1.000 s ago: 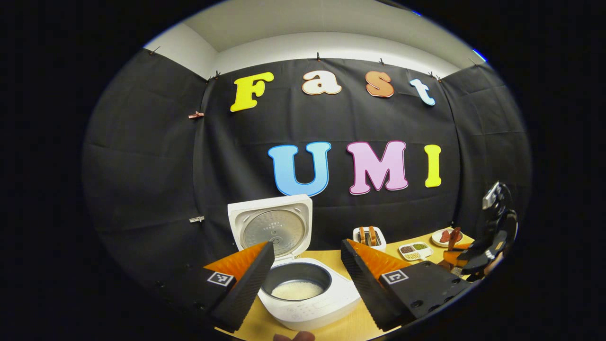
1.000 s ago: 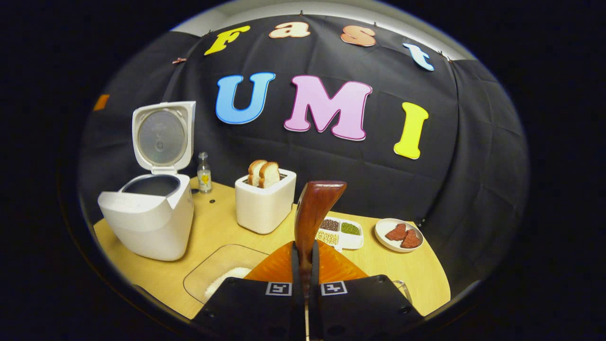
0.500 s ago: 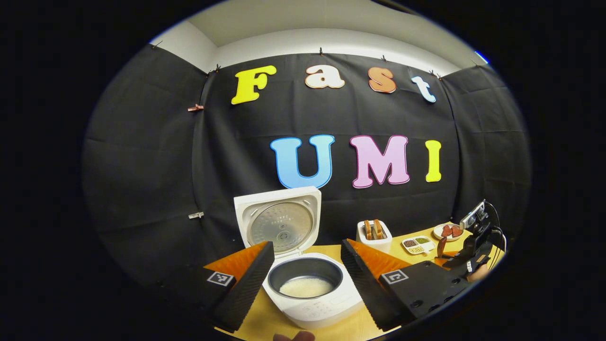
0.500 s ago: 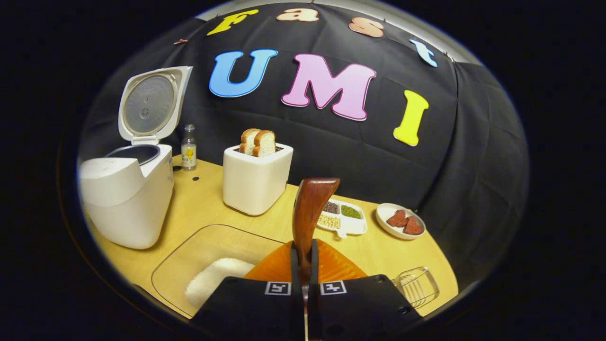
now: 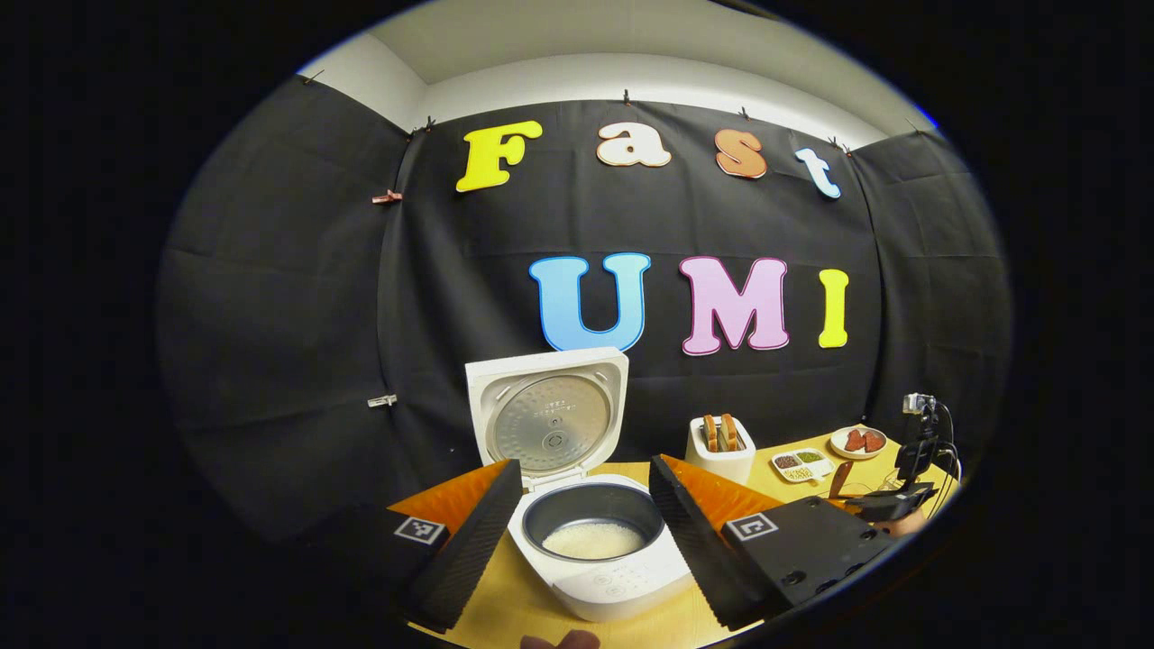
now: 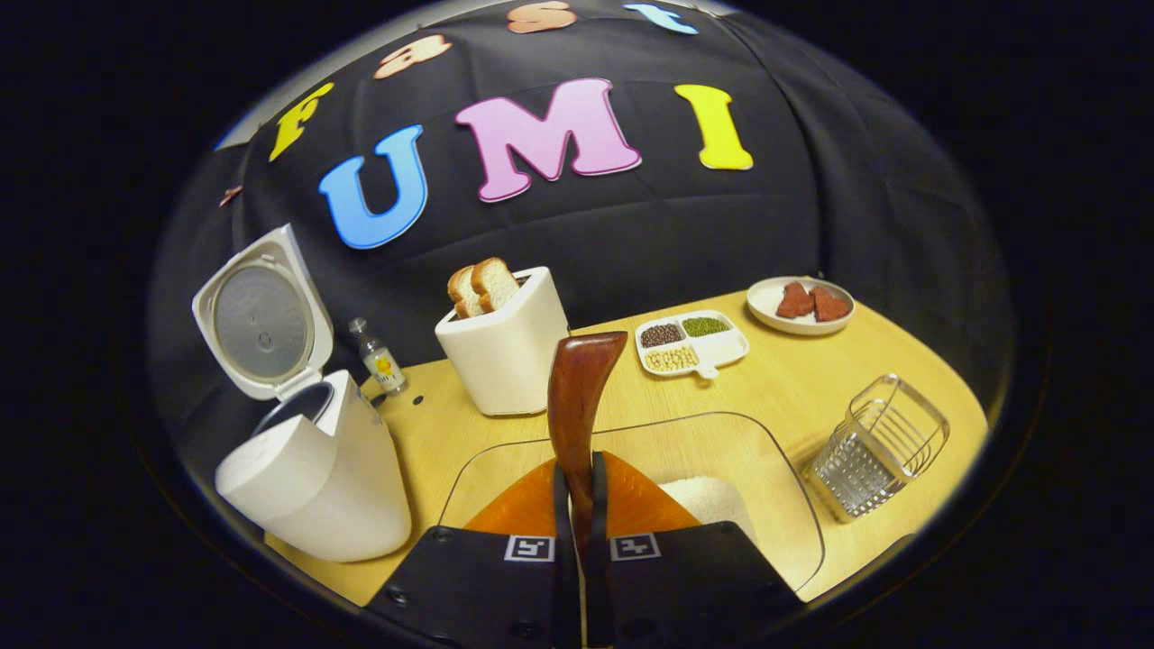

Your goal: Close the left gripper, press the button to open the rice cooker; take a wooden spoon from the chopstick holder with the right hand, scoop a spoonful of rice and pour it into the rice cooker, then put the wooden spoon back into the chopstick holder.

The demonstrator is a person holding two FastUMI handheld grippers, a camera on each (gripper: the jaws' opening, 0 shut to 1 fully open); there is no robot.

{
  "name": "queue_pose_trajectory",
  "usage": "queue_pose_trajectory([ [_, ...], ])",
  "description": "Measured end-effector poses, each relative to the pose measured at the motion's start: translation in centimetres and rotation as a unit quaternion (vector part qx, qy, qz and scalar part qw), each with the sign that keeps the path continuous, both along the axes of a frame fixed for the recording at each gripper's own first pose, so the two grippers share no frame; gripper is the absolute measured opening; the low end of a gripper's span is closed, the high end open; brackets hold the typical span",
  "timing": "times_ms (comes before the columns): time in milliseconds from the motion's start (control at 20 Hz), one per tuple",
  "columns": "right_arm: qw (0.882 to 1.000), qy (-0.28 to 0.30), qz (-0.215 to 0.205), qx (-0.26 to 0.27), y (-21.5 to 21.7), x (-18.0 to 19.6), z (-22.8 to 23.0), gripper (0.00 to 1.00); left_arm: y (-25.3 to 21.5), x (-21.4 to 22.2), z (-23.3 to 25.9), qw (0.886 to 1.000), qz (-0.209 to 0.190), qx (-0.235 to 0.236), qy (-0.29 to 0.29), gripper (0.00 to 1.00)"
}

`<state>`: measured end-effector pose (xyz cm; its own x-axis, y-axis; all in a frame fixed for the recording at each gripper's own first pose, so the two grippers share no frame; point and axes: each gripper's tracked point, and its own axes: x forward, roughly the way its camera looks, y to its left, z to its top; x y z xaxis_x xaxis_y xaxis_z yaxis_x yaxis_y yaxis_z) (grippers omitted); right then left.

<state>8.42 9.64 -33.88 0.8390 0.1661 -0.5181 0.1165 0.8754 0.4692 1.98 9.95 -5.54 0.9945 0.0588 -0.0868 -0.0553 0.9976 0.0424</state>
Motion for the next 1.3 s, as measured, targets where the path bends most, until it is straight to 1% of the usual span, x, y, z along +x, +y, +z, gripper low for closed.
queue_pose_trajectory([
  [100,0.998,0.022,-0.025,0.056,-0.7,-0.2,-0.3,0.08,0.0,-0.3,0.0,1.0,-0.001,0.0,-0.002,0.97],
  [200,0.992,0.031,-0.044,0.11,-1.5,-0.4,0.0,0.07,0.1,-0.5,0.1,1.0,0.0,-0.002,-0.004,0.97],
  [350,0.983,0.028,-0.073,0.163,-3.3,-0.4,1.1,0.07,0.2,-0.7,0.4,1.0,0.002,-0.001,-0.011,0.97],
  [450,0.974,0.028,-0.093,0.205,-4.5,-0.3,1.9,0.07,0.2,-1.0,0.5,1.0,0.002,0.002,-0.013,0.97],
  [550,0.961,0.034,-0.115,0.249,-5.5,-0.5,2.6,0.07,0.1,-1.1,0.5,1.0,0.001,0.001,-0.013,0.97],
  [800,0.942,0.039,-0.153,0.297,-8.3,-0.8,4.2,0.07,0.0,-1.6,0.3,1.0,0.0,-0.004,-0.01,0.97],
  [950,0.935,0.033,-0.164,0.314,-9.0,-0.5,5.6,0.07,0.0,-1.8,0.3,1.0,0.001,-0.007,-0.011,0.97],
  [1000,0.932,0.031,-0.166,0.322,-9.0,-0.5,6.3,0.07,0.0,-2.0,0.3,1.0,0.001,-0.008,-0.012,0.97],
  [1150,0.917,0.027,-0.166,0.361,-8.2,-0.3,8.9,0.07,0.2,-2.3,0.2,1.0,0.003,-0.012,-0.015,0.97],
  [1300,0.911,0.02,-0.153,0.382,-6.0,0.7,12.4,0.07,0.7,-2.5,-0.3,1.0,0.007,-0.022,-0.013,0.97],
])
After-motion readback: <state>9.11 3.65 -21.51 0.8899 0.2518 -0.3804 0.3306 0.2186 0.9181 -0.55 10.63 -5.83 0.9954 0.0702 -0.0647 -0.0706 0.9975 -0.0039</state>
